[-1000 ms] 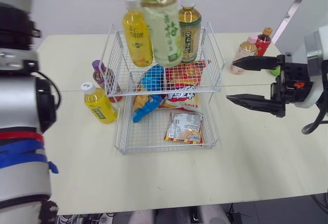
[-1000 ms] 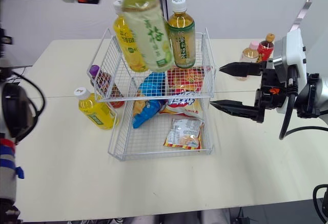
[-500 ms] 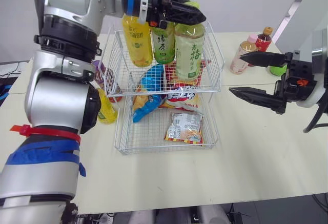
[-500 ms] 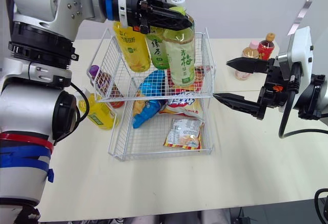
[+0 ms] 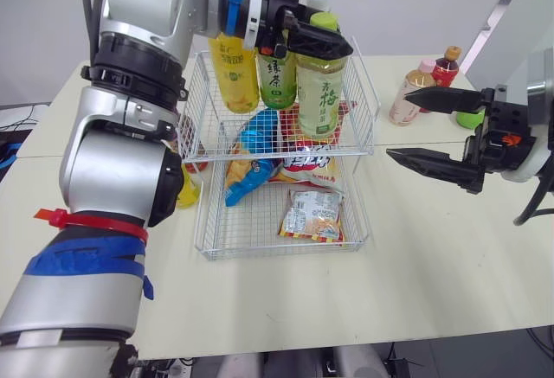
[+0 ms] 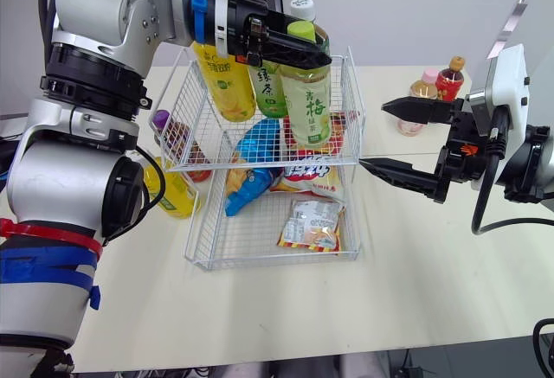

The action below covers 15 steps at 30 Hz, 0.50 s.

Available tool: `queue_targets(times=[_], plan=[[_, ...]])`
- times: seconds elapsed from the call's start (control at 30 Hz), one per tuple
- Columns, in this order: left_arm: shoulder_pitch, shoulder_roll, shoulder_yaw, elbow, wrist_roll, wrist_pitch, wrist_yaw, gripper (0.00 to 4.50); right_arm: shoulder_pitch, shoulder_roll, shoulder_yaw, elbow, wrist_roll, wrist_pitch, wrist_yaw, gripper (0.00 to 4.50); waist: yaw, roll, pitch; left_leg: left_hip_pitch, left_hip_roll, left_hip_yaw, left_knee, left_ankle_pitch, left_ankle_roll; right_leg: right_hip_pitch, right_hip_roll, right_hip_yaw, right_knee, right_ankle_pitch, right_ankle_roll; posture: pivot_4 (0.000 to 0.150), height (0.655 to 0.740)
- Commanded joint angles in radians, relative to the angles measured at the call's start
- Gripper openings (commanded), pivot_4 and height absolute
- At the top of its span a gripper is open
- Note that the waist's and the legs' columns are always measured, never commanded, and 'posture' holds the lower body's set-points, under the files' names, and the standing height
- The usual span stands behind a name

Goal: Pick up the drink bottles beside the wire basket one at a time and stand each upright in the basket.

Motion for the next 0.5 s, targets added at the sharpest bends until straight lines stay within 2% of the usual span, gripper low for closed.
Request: queue_targets(times=[0.03, 0.07, 0.1, 0.33, 0.5], plan=[[-0.041, 0.031, 0.052, -0.041, -0.005, -0.004, -0.023, 4.08, -0.002, -0.022, -0.042, -0.023, 0.019, -0.013, -0.01, 4.5, 0.0, 0.0, 0.0, 0.0, 0.0, 0.0, 0.0, 0.0, 0.0, 0.0, 0.0, 0.0, 0.0, 0.0, 0.0, 0.15, 0.7308], [-0.041, 0.043, 0.058, -0.054, -0.007, 0.0, -0.027, 4.44, -0.002, -0.022, -0.042, -0.023, 0.019, -0.013, -0.011, 4.5, -0.001, 0.0, 0.0, 0.0, 0.0, 0.0, 0.0, 0.0, 0.0, 0.0, 0.0, 0.0, 0.0, 0.0, 0.0, 0.15, 0.7308], [-0.041, 0.061, 0.07, -0.069, -0.01, 0.008, -0.029, 4.48, -0.002, -0.023, -0.042, -0.023, 0.019, -0.014, -0.01, 4.5, -0.002, 0.0, 0.0, 0.0, 0.0, 0.0, 0.0, 0.0, 0.0, 0.0, 0.0, 0.0, 0.0, 0.0, 0.0, 0.15, 0.7308], [0.003, 0.211, 0.158, -0.26, -0.081, 0.179, -0.036, 4.48, -0.025, -0.029, -0.018, 0.003, 0.003, -0.033, 0.01, 4.5, -0.006, 0.001, 0.0, 0.0, 0.0, -0.001, 0.0, 0.0, 0.0, 0.0, 0.0, 0.0, 0.0, 0.0, 0.0, 0.15, 0.7308], [0.138, 0.355, 0.196, -0.466, -0.11, 0.213, -0.034, 4.48, -0.064, -0.026, 0.02, 0.026, -0.01, -0.053, 0.042, 4.5, -0.006, 0.002, -0.001, 0.001, 0.001, -0.001, 0.0, 0.0, 0.0, 0.001, 0.0, 0.0, 0.0, 0.0, 0.0, 0.15, 0.7308]])
